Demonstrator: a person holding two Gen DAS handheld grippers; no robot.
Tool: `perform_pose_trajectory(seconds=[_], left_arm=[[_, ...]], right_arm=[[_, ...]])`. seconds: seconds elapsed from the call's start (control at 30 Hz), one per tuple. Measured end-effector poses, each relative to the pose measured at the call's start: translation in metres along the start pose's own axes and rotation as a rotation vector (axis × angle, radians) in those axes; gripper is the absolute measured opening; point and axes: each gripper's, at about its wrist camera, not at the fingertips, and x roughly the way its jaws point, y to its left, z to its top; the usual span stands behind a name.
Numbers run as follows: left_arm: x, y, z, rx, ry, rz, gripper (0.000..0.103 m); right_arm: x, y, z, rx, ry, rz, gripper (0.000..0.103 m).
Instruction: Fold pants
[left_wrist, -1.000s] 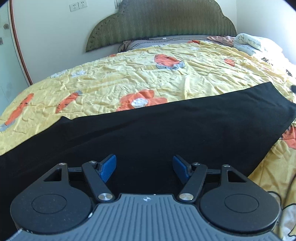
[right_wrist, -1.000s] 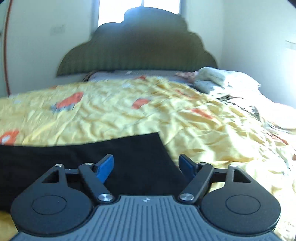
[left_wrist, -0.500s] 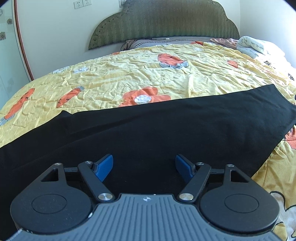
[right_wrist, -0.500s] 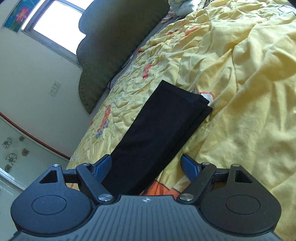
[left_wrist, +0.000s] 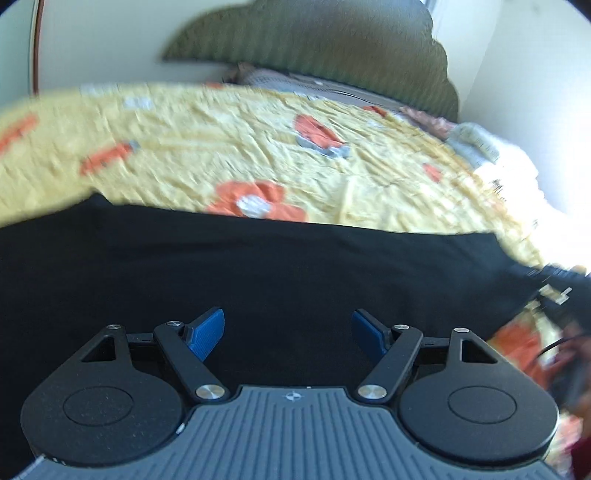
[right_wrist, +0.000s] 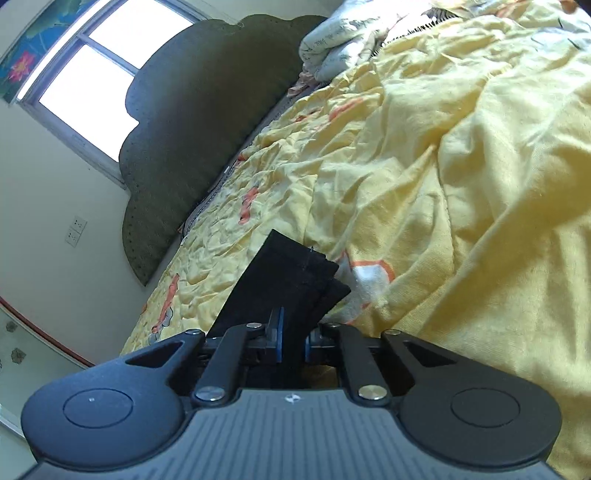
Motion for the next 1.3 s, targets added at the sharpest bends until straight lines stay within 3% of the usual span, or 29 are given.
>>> perform_pose_trajectory(seconds=[0.13, 0.27, 0.43, 0.57, 0.67, 0.77, 0.8, 0.87, 0.93, 1.0, 1.2, 1.3], left_arm=[[0.013, 0.019, 0.005, -0.229, 0.067, -0.158, 0.079], [0.02, 0.019, 0.01, -0.297, 0.072, -0.23, 0.079], [0.04, 0.018, 0.018, -0.405, 0.095, -0.385, 0.084], [0.066, 0.019, 0.023, -0.537, 0.123, -0.471, 0.086], [0.085, 0.02, 0.022, -0.621, 0.163, -0.484, 0.087], [0.09, 0.024, 0.026, -0.68, 0.147, -0.498, 0.084], [0.09, 0.025, 0.028, -0.683, 0.143, -0.498, 0.08], [0.088, 0.028, 0.033, -0.654, 0.138, -0.475, 0.059], [0.089, 0.029, 0.037, -0.589, 0.157, -0.439, 0.021], [0.083, 0.028, 0.037, -0.531, 0.156, -0.403, 0.005], [0.039, 0.026, 0.035, -0.286, -0.011, -0.168, 0.004], [0.017, 0.032, 0.033, -0.223, -0.096, -0.088, 0.004]], right_arm=[[-0.013, 0.051, -0.013, -0.305, -0.067, -0.013, 0.01], [-0.016, 0.104, -0.04, -0.547, -0.046, 0.068, 0.01], [-0.019, 0.162, -0.102, -0.842, 0.008, 0.189, 0.01], [-0.021, 0.181, -0.133, -0.896, 0.089, 0.291, 0.01], [-0.023, 0.188, -0.151, -0.944, 0.13, 0.313, 0.01], [-0.024, 0.189, -0.158, -0.966, 0.171, 0.337, 0.01], [-0.026, 0.19, -0.163, -0.995, 0.179, 0.345, 0.01], [-0.028, 0.193, -0.175, -1.068, 0.189, 0.345, 0.01], [-0.03, 0.196, -0.185, -1.121, 0.195, 0.349, 0.01], [-0.031, 0.2, -0.192, -1.149, 0.2, 0.358, 0.01], [-0.031, 0.215, -0.205, -1.166, 0.225, 0.423, 0.01], [-0.03, 0.225, -0.213, -1.172, 0.234, 0.465, 0.01]])
